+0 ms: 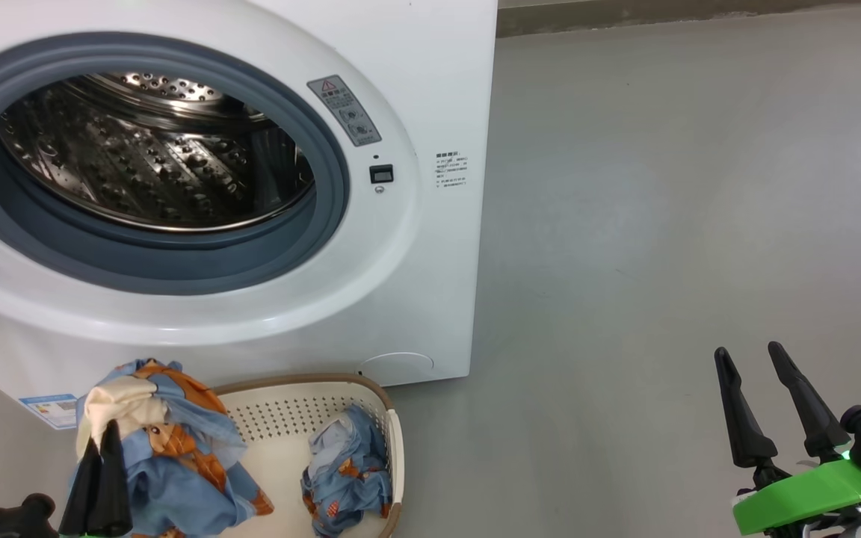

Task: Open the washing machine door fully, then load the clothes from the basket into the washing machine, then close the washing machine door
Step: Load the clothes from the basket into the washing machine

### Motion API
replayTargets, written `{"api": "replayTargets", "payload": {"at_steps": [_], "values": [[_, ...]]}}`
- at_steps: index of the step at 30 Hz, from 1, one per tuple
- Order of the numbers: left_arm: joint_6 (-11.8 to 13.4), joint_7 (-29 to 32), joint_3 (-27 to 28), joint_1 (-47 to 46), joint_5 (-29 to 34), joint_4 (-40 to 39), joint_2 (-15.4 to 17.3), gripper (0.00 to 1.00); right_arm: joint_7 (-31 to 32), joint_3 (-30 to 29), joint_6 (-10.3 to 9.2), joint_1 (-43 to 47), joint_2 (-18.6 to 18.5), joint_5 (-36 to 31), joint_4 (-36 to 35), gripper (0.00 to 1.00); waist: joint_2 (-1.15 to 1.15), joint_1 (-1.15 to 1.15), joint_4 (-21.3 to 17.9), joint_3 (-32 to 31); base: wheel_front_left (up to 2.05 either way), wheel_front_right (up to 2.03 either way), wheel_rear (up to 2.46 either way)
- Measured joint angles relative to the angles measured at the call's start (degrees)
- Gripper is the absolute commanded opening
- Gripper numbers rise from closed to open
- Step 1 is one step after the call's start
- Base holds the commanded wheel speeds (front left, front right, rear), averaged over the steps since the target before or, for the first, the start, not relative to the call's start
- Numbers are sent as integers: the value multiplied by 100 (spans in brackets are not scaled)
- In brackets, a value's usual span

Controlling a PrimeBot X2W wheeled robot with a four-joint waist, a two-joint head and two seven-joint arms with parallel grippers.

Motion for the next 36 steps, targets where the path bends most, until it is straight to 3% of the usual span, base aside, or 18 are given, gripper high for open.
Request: {"api": "replayTargets", "payload": {"at_steps": [12,23,36], "values": [[0,0,3,-226,30,-121,23,0,-1,-78,0,-6,46,0,-56,100,0,0,-31,245,0,0,0],[0,-18,121,-1575,-1,-122,145,0,-1,-96,0,-210,157,-1,-101,100,0,0,-25,667,0,0,0],[0,-42,288,-3772,93,1267,567,0,-1,-26,0,-748,259,-2,-127,100,0,0,-180,1324,0,0,0]]}}
